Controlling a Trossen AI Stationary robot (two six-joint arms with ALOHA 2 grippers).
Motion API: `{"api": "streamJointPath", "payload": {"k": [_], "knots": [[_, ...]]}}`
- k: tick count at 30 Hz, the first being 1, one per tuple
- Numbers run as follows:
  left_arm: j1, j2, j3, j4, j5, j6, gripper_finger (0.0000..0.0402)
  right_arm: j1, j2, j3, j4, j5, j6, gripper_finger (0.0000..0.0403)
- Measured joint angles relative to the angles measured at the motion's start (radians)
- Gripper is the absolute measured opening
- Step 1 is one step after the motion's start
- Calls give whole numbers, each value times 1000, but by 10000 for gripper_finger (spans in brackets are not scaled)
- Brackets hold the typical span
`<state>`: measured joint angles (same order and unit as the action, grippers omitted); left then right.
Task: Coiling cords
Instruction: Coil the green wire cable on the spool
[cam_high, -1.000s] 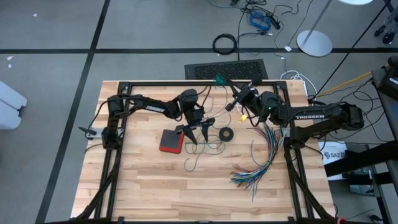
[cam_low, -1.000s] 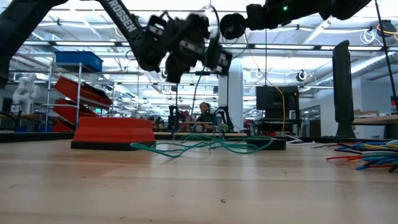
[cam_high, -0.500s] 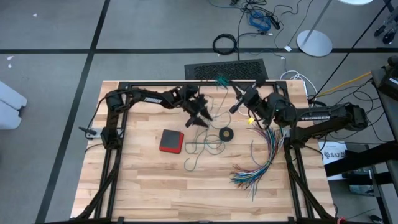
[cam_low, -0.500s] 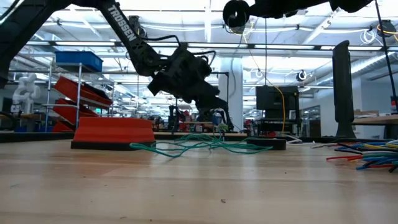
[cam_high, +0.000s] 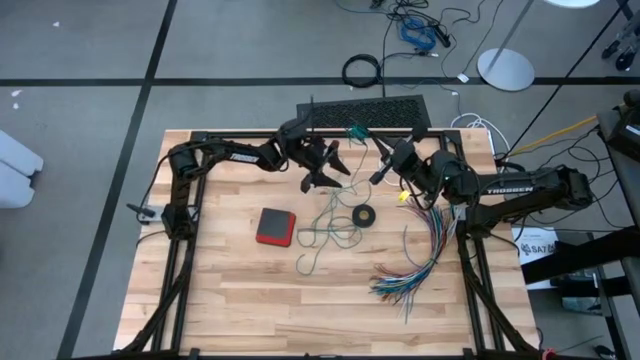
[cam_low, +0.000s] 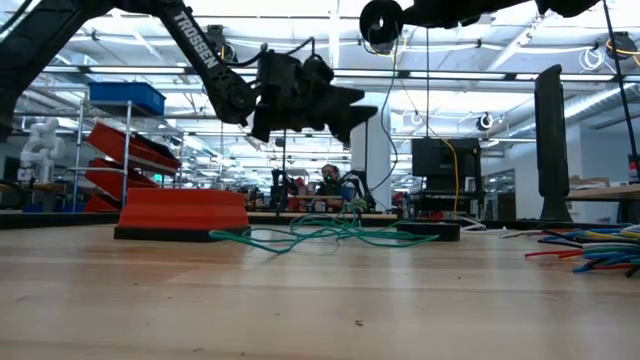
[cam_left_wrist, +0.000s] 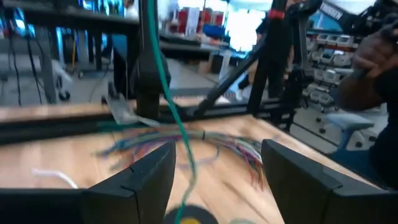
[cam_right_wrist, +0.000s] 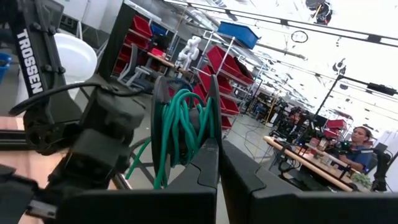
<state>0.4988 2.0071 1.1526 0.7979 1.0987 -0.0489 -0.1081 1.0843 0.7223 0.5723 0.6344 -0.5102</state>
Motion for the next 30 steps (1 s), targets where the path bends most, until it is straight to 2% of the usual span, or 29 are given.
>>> {"api": "streamJointPath", "payload": {"k": [7,10,14,25,30], "knots": [[-46,0,0,83,-41,-9,244,0,0,0,7,-6,0,0],[-58,0,0,86,-174,14,244,0,0,0,7,-6,0,0],[-54,0,0,86,-239,0,244,0,0,0,7,-7,0,0],[-55,0,0,76,-245,-49,244,0,0,0,7,-8,8,0],[-56,0,0,75,-309,-77,244,0,0,0,7,-12,18,0]]}}
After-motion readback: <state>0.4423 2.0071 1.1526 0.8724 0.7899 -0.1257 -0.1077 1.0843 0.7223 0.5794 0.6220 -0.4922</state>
